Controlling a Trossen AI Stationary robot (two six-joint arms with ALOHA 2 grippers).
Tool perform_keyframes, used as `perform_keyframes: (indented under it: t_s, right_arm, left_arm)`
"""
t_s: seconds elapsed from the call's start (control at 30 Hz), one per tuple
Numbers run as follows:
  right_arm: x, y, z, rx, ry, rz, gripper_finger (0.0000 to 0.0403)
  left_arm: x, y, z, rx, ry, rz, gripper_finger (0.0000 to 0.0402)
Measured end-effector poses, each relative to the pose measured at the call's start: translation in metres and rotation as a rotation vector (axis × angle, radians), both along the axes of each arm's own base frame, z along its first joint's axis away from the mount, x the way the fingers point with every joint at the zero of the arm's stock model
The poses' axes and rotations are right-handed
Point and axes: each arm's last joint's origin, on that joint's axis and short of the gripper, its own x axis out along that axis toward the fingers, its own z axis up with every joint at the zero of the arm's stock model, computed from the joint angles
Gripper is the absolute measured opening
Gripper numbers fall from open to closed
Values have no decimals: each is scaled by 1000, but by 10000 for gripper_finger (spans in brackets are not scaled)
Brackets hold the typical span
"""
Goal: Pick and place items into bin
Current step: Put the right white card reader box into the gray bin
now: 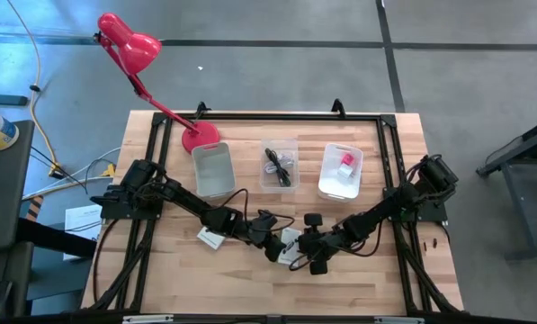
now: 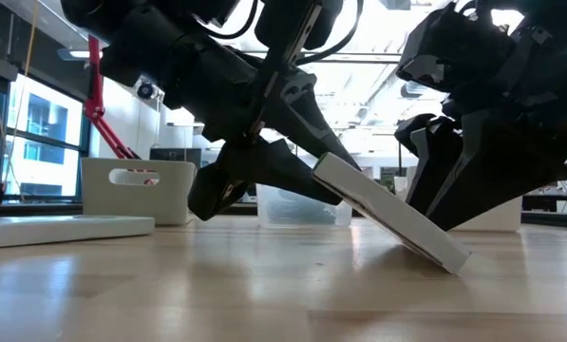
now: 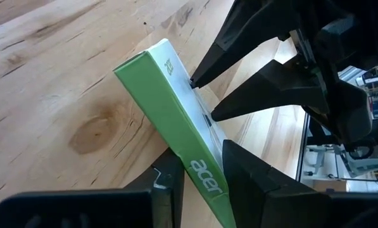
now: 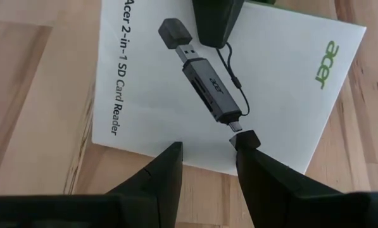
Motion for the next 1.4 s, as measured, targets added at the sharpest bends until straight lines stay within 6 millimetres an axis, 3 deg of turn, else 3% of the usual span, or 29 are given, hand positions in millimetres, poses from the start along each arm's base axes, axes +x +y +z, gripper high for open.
perform_keyframes:
  t_s: [0.47,0.77,1.13,1.4]
  right_arm:
    - [-5,1,22,-1,-57,25,142]
    - [-6,0,23,-14,-47,6,142]
    - [-8,3,24,-25,-51,18,142]
    - [-22,9,43,-68,-98,11,142]
  left_arm:
    - [0,-1,1,28,-8,-31,71]
    - [1,-1,1,22,-7,-26,40]
    - [0,-1,1,41,-6,-38,47]
    - [1,-1,1,63,-11,-51,48]
